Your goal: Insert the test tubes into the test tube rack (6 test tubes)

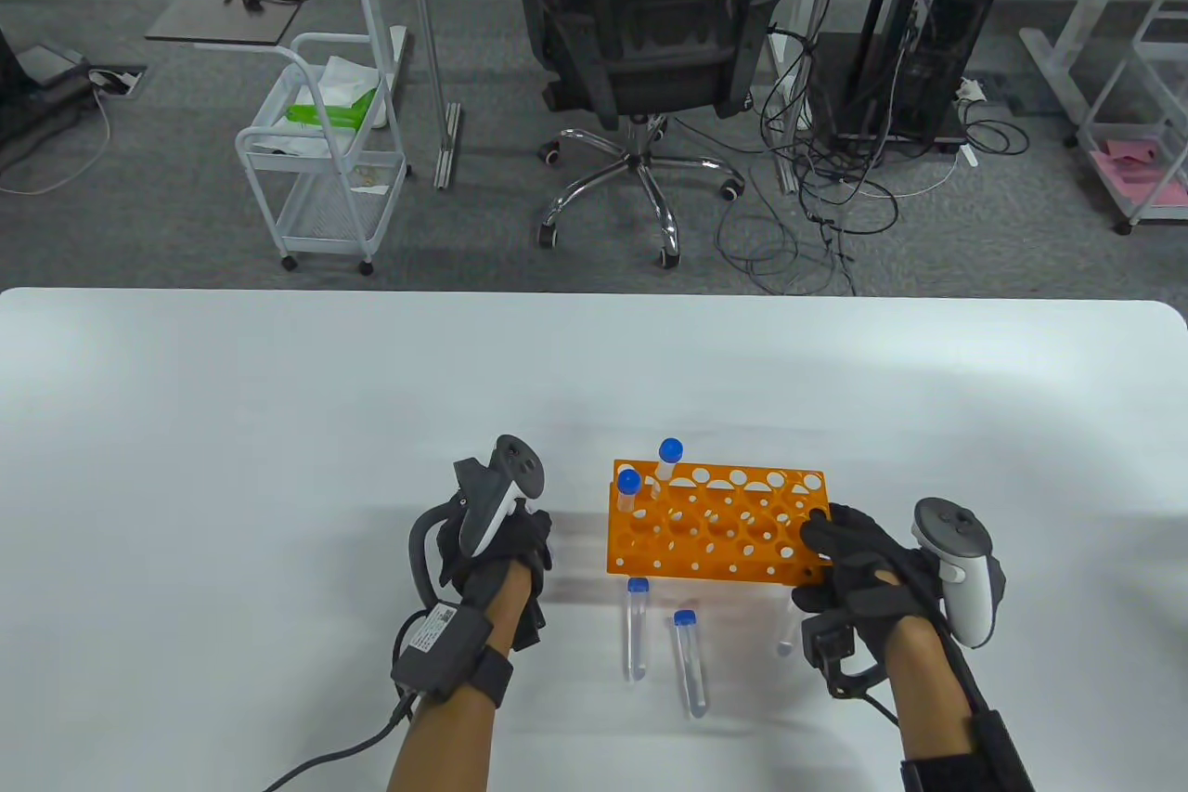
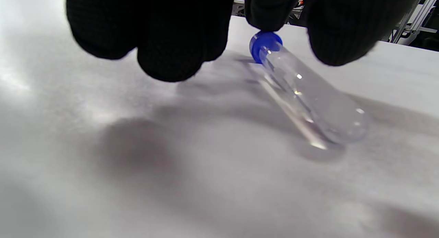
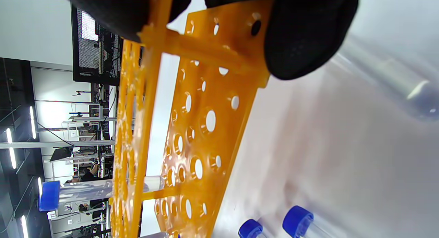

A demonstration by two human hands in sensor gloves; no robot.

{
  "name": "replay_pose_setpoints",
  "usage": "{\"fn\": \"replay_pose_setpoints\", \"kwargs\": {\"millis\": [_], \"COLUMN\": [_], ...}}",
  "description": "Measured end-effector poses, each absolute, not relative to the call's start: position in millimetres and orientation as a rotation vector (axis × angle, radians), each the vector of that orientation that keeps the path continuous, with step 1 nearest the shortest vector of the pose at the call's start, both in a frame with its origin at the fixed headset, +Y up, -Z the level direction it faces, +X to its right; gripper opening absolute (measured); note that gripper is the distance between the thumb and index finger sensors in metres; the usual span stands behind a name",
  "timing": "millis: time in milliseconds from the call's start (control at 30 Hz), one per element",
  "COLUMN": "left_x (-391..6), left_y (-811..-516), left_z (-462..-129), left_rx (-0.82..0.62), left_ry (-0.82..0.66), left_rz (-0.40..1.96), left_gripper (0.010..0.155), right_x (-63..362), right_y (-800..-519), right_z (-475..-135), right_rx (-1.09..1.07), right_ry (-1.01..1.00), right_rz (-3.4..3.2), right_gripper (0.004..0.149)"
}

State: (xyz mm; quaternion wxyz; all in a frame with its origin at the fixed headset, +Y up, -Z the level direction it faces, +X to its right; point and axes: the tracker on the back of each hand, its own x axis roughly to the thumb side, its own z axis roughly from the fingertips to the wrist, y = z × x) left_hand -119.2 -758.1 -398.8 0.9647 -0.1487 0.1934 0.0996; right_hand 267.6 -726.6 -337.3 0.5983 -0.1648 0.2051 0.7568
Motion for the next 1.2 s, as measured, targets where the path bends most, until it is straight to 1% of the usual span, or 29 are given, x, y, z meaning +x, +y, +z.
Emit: {"fn": "replay_pose_setpoints", "kwargs": {"millis": [200,400,467,533,767,833,933,1033,1200], "left_x": [-112,-104,-102,-101,-100,-103,-109,-114,-120], "left_y": [-762,-764,-766,-766,-763,-762,-759,-755,-742], "left_z": [-403,-407,-409,-410,-411,-410,-408,-405,-398], "left_rx": [-0.256,-0.254,-0.253,-0.222,-0.188,-0.185,-0.205,-0.208,-0.145], "left_ry": [0.381,0.376,0.383,0.388,0.41,0.413,0.408,0.399,0.384], "left_rz": [0.185,0.2,0.177,0.153,0.116,0.145,0.217,0.262,0.318], "left_gripper": [0.066,0.066,0.061,0.061,0.057,0.061,0.072,0.073,0.072], "right_x": [269,270,270,270,271,272,272,272,272], "right_y": [-726,-726,-726,-726,-726,-726,-726,-726,-727], "right_z": [-337,-337,-337,-337,-337,-337,-337,-337,-337], "right_rx": [-0.381,-0.381,-0.382,-0.383,-0.384,-0.382,-0.382,-0.381,-0.383], "right_ry": [0.472,0.469,0.468,0.466,0.463,0.462,0.463,0.465,0.464], "right_rz": [1.75,1.747,1.746,1.747,1.744,1.742,1.738,1.742,1.743], "right_gripper": [0.054,0.054,0.054,0.053,0.054,0.054,0.054,0.054,0.054]}}
